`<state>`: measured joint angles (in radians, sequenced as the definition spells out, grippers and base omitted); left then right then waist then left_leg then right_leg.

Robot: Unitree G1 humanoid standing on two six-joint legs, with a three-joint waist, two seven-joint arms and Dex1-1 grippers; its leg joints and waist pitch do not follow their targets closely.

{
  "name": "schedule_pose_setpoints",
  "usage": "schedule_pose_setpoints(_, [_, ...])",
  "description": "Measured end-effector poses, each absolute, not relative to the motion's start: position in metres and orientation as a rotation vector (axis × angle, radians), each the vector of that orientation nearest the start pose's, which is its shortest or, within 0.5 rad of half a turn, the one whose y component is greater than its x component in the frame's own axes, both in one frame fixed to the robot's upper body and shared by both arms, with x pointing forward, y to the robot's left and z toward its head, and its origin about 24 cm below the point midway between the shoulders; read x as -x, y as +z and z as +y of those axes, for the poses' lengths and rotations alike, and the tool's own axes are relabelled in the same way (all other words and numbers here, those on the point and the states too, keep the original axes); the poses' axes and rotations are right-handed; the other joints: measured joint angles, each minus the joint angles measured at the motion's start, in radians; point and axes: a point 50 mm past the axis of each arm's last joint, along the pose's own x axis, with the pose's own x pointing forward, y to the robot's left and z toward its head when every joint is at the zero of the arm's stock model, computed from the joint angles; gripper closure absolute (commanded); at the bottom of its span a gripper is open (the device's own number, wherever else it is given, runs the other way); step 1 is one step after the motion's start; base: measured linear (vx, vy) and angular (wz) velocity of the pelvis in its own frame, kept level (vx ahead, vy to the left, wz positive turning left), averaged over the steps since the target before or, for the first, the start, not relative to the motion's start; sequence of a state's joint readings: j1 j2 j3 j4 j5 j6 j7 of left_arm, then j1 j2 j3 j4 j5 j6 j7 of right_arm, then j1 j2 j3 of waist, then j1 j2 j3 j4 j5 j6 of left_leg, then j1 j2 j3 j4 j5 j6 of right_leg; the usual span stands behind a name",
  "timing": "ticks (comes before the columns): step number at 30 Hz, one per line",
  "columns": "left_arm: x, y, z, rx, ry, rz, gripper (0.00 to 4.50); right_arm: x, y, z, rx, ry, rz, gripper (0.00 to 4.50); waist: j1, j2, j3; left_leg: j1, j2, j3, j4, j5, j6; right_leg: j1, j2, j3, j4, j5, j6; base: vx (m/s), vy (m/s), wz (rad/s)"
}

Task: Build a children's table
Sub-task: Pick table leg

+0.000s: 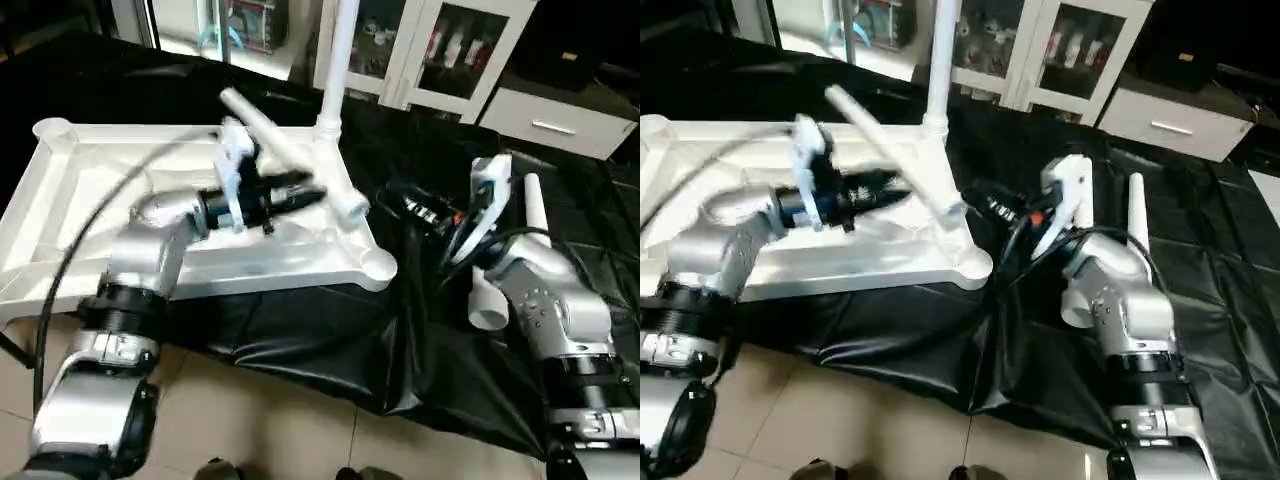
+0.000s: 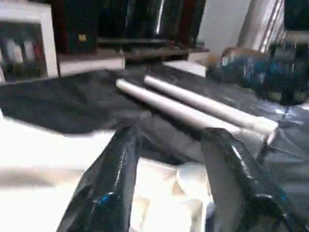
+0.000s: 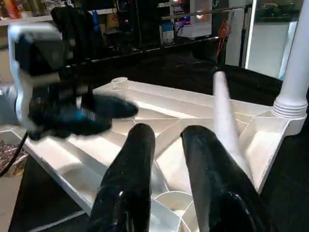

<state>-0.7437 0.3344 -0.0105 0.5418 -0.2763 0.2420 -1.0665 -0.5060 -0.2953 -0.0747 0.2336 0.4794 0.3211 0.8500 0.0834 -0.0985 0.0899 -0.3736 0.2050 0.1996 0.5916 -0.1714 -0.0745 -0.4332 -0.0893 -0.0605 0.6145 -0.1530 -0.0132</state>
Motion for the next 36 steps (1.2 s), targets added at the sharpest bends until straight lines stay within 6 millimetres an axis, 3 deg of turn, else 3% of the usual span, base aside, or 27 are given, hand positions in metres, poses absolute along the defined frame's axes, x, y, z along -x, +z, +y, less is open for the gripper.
schedule_pose_setpoints(3, [-0.354,0.134,0.142,-0.048,-1.095,0.087,1.82,-0.324,0.127,-0.154,-0.203,0.915,-0.048,4.00,0.003,0.000,0.000,0.000,0.000,0.000,0.000,0.000,0.000,0.000,0.000,0.000,0.000,0.000,0.000,0.000,0.000,0.00])
schedule_pose_setpoints(9, [-0.358,0.131,0.142,-0.112,-1.011,0.109,1.20,-0.322,0.122,-0.153,-0.190,0.888,-0.033,4.48,0.005,0.001,0.000,-0.001,0.000,0.000,0.000,0.000,0.000,0.000,0.000,-0.001,-0.001,0.000,0.000,0.000,0.000,0.00])
schedule_pose_setpoints(16, [-0.362,0.129,0.139,-0.154,-0.870,0.076,0.82,-0.334,0.109,-0.157,-0.128,0.709,0.052,4.50,0.004,0.002,-0.001,0.000,0.000,0.000,0.000,0.000,-0.001,0.000,0.000,-0.001,0.000,0.000,0.000,0.000,0.000,0.00])
schedule_pose_setpoints(17, [-0.361,0.128,0.139,-0.157,-0.858,0.072,0.74,-0.337,0.107,-0.158,-0.120,0.671,0.074,4.23,0.004,0.002,-0.001,0.000,0.000,0.000,0.000,0.000,-0.001,0.000,0.000,-0.001,0.000,0.000,0.000,0.000,0.000,0.00])
schedule_pose_setpoints(20, [-0.358,0.121,0.138,-0.168,-0.833,0.076,0.74,-0.351,0.102,-0.163,-0.113,0.557,0.151,4.11,0.001,0.002,-0.001,-0.001,0.001,0.000,0.000,0.001,-0.001,-0.001,0.000,-0.001,0.000,0.000,0.000,0.000,0.000,0.00])
schedule_pose_setpoints(25, [-0.355,0.121,0.143,-0.226,-0.791,0.073,0.74,-0.380,0.111,-0.137,-0.155,0.517,0.217,3.70,-0.022,0.001,-0.001,-0.003,0.002,-0.001,-0.001,0.001,-0.002,-0.003,0.001,-0.002,0.000,0.000,0.000,0.000,0.000,0.00])
schedule_pose_setpoints(27, [-0.353,0.123,0.143,-0.232,-0.789,0.059,0.74,-0.386,0.117,-0.126,-0.170,0.531,0.222,3.70,-0.023,0.001,-0.001,-0.003,0.002,0.000,0.000,0.001,-0.002,-0.003,0.001,-0.002,0.000,0.000,0.000,0.000,0.000,0.00])
schedule_pose_setpoints(28, [-0.353,0.124,0.142,-0.235,-0.789,0.054,0.74,-0.388,0.119,-0.122,-0.174,0.538,0.219,3.48,-0.023,0.001,-0.001,-0.004,0.002,0.000,0.000,0.001,-0.001,-0.003,0.001,-0.002,-0.001,0.000,0.000,0.000,0.000,0.00])
schedule_pose_setpoints(34, [-0.345,0.132,0.151,-0.268,-0.762,0.051,0.74,-0.406,0.127,-0.085,-0.213,0.510,0.313,2.90,-0.028,-0.014,0.008,-0.012,0.002,0.000,0.000,0.001,-0.001,-0.011,0.001,-0.003,0.000,0.000,0.000,0.000,0.000,0.00])
schedule_pose_setpoints(36, [-0.342,0.131,0.153,-0.274,-0.770,0.064,0.74,-0.408,0.128,-0.082,-0.184,0.487,0.324,2.86,-0.025,-0.019,0.011,-0.014,0.002,0.000,0.000,0.001,-0.001,-0.012,0.001,-0.003,0.000,-0.001,0.000,0.000,0.000,0.00])
